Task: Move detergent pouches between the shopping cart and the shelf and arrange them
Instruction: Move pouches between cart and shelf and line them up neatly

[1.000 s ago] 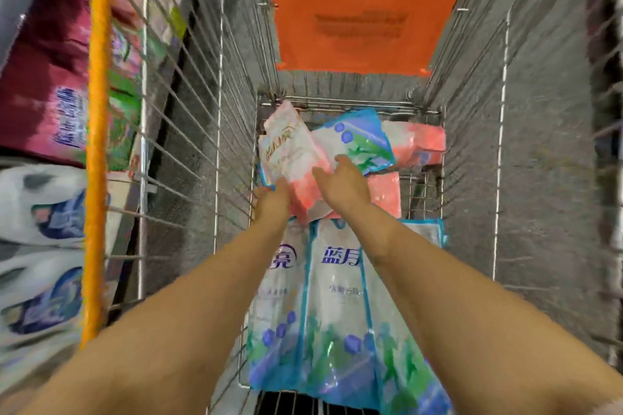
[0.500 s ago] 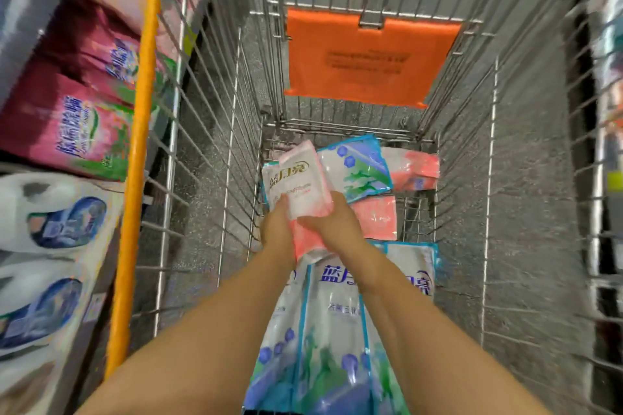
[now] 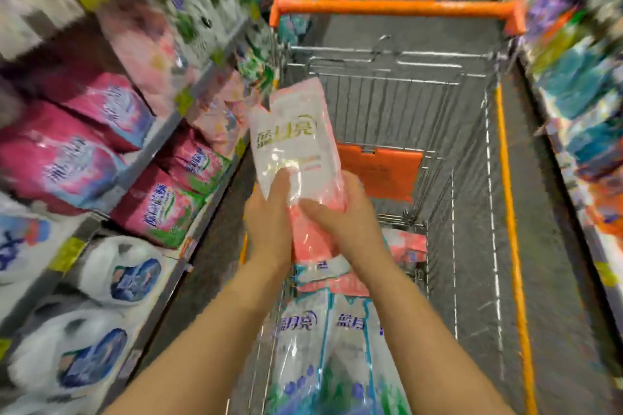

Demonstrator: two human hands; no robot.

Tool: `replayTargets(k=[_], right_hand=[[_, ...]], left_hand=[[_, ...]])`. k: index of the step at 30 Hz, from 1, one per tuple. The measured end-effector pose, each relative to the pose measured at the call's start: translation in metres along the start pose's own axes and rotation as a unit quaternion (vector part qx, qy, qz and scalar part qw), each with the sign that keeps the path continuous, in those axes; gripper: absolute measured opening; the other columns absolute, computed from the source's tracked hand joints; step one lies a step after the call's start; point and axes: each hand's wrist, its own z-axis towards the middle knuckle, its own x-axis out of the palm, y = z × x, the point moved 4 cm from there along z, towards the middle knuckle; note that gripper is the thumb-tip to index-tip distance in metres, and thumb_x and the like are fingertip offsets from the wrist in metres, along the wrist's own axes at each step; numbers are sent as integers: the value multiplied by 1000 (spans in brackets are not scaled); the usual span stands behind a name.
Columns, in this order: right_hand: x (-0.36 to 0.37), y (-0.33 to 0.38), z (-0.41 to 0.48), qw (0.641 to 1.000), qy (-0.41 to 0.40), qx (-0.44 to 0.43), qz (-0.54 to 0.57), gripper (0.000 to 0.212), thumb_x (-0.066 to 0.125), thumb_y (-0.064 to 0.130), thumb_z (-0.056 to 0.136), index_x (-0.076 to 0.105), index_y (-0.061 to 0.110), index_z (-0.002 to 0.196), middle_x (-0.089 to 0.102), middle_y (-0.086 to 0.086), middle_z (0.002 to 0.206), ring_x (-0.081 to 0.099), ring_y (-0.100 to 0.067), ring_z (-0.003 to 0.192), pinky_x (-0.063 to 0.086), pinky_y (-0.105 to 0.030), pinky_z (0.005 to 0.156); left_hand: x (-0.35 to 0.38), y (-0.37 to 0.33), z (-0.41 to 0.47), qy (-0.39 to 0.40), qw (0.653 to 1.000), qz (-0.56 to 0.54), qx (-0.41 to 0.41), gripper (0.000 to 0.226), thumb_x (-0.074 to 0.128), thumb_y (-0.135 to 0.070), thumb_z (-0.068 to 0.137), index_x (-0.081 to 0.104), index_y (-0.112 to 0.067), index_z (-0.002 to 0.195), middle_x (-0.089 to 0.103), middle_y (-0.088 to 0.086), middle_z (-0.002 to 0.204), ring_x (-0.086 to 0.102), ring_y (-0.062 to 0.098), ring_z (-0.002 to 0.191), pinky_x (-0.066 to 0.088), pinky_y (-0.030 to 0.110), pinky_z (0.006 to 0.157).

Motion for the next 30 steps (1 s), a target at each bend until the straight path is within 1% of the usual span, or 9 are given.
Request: replayTargets(k=[3,6,11,14,17,21,23,26,30], right_hand=[[29,52,-14,998,7,-50,25,60,75,32,61,50,23,115,64,-1,108,64,-20,97,53,-42,86],[59,94,-32,993,40,-97,46,54,80,21,69,48,21,113,64,-2,106,64,-19,96,54,-36,82],[127,156,-88,979,102,-171,33,56,76,40,60,48,31,108,65,6,104,64,-13,95,54,-37,84],[177,186,-141,966,149,-202,57,51,79,33,66,45,35,104,61,16,97,62,-3,87,52,-27,78],[234,214,-202,954,189,-216,91,52,77,35,65,49,29,108,65,10,99,65,-10,91,53,-33,80],[321,252,-302,921,271,-235,150,58,76,38,64,48,23,113,67,0,108,66,-17,100,54,-44,88],[364,269,-353,900,320,-240,172,57,79,32,69,48,21,116,67,-1,110,66,-17,100,54,-44,87],[420,297,-420,870,376,-246,202,48,75,17,76,49,19,116,67,0,106,68,-10,93,58,-32,79],[484,337,-496,822,448,-277,216,46,77,20,73,51,23,110,67,8,95,66,6,75,51,-12,58]], left_hand=[[-16,-62,-5,9,999,-17,49,12,57,-20,91,67,-23,86,69,0,89,65,20,84,51,33,78],[-45,-115,-11,-3,995,-7,100,11,63,-38,74,72,-32,75,71,-5,87,66,23,90,52,38,83],[-117,-204,-49,-35,984,-25,171,8,59,-23,90,65,-23,86,70,0,92,67,24,93,53,37,82],[-180,-251,-81,-40,976,-10,216,9,56,-23,92,65,-24,89,72,-8,86,69,14,85,55,30,74],[-255,-296,-123,-53,961,41,268,17,62,-37,82,67,-25,94,72,1,97,69,22,92,56,40,80],[-364,-361,-192,-106,929,104,338,5,64,-34,83,64,-30,86,70,-5,86,68,16,82,54,36,77],[-419,-393,-224,-153,914,133,351,23,64,-46,74,62,-31,91,70,-1,95,67,20,92,52,41,86],[-489,-442,-271,-213,885,185,371,55,55,-61,61,59,-34,109,68,2,111,63,25,106,47,50,95],[-564,-495,-327,-279,848,222,393,46,57,-59,67,51,-45,111,66,-9,111,62,13,104,48,42,95]])
